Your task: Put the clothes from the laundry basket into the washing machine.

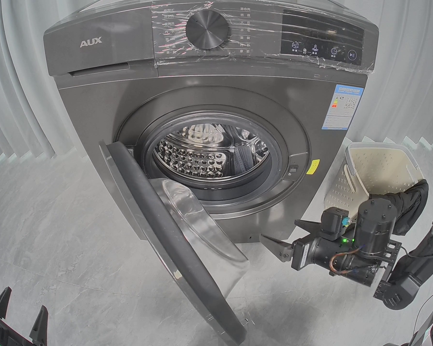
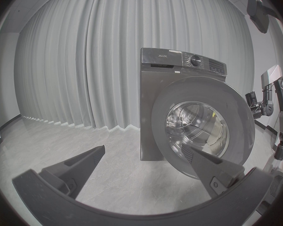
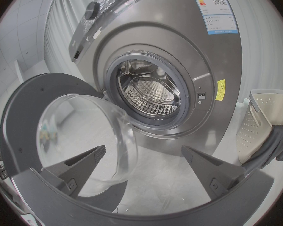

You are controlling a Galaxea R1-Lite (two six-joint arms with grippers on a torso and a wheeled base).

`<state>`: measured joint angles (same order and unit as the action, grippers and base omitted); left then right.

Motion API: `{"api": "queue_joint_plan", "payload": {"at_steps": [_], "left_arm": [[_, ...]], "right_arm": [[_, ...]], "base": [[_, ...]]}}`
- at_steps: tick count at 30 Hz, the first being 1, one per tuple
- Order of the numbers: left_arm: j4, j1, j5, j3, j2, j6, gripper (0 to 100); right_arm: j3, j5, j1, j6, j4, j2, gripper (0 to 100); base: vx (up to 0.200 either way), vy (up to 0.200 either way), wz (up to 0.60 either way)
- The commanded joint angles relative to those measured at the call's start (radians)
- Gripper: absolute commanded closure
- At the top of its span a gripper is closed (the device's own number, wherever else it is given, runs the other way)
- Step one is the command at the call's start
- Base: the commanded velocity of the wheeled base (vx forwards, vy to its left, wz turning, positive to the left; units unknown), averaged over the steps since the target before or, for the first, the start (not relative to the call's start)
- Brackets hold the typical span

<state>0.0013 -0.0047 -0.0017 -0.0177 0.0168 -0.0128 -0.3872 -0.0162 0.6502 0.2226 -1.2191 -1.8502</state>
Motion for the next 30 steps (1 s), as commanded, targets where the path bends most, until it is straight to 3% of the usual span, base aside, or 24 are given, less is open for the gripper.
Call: {"api": "queue_joint_plan", "payload": {"at_steps": [1,8,14,21,30], "left_arm": [[0.0,0.0,0.0,0.016,-0.015,-0.001,0],[0.0,0.0,0.0,0.016,-0.015,0.0,0],[0.0,0.0,0.0,0.016,-0.015,0.0,0],[0.0,0.0,0.0,0.016,-0.015,0.0,0],[0.0,0.0,0.0,0.016,-0.015,0.0,0]], "right_arm": [[-0.107,-0.025,-0.029,0.0,-0.017,-0.153,0],[-0.249,-0.03,-0.08,-0.002,-0.02,-0.296,0],[-0.242,-0.028,-0.055,-0.002,-0.023,-0.33,0],[-0.202,-0.024,0.009,-0.008,-0.112,-0.333,0],[-0.186,0.015,0.048,-0.002,-0.217,-0.336,0]], "base": [[-0.2,0.0,0.0],[-0.029,0.0,0.0],[0.0,0.0,0.0],[0.0,0.0,0.0],[0.0,0.0,0.0]]}}
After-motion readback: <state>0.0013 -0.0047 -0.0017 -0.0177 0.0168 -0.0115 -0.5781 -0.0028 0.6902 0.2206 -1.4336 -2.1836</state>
